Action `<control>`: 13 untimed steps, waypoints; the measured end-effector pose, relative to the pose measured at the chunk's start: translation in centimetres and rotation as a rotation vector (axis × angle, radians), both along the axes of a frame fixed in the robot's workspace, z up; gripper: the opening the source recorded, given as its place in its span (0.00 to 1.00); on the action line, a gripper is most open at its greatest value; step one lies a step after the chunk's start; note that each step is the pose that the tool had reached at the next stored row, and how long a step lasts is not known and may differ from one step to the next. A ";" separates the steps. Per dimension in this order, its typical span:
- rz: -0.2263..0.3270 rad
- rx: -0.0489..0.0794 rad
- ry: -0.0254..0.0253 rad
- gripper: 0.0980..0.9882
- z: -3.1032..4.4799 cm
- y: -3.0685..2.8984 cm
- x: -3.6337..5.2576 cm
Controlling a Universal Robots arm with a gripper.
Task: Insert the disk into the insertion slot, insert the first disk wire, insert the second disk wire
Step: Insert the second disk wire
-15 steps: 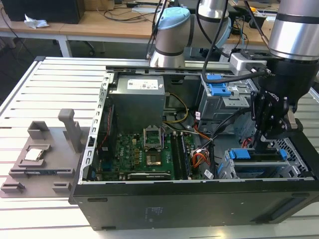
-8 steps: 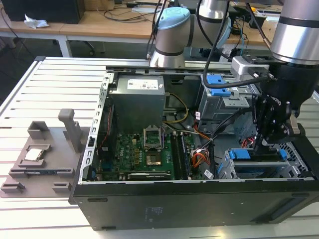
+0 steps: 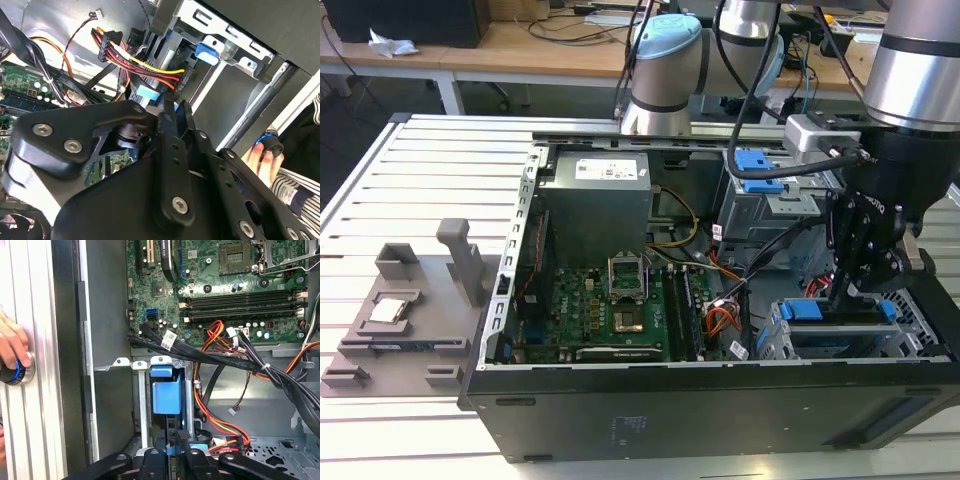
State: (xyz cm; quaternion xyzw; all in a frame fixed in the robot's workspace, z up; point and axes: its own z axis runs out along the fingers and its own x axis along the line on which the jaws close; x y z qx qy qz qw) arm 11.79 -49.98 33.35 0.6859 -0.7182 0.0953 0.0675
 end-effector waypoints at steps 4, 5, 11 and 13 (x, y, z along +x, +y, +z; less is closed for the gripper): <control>0.000 0.002 0.0000 0.15 1.96 0.03 0.00; 0.000 0.010 0.0000 0.13 1.99 0.04 -0.02; 0.000 0.089 0.0000 0.01 1.98 -1.86 -0.25; 0.000 0.146 0.0000 0.01 1.96 -2.37 -0.26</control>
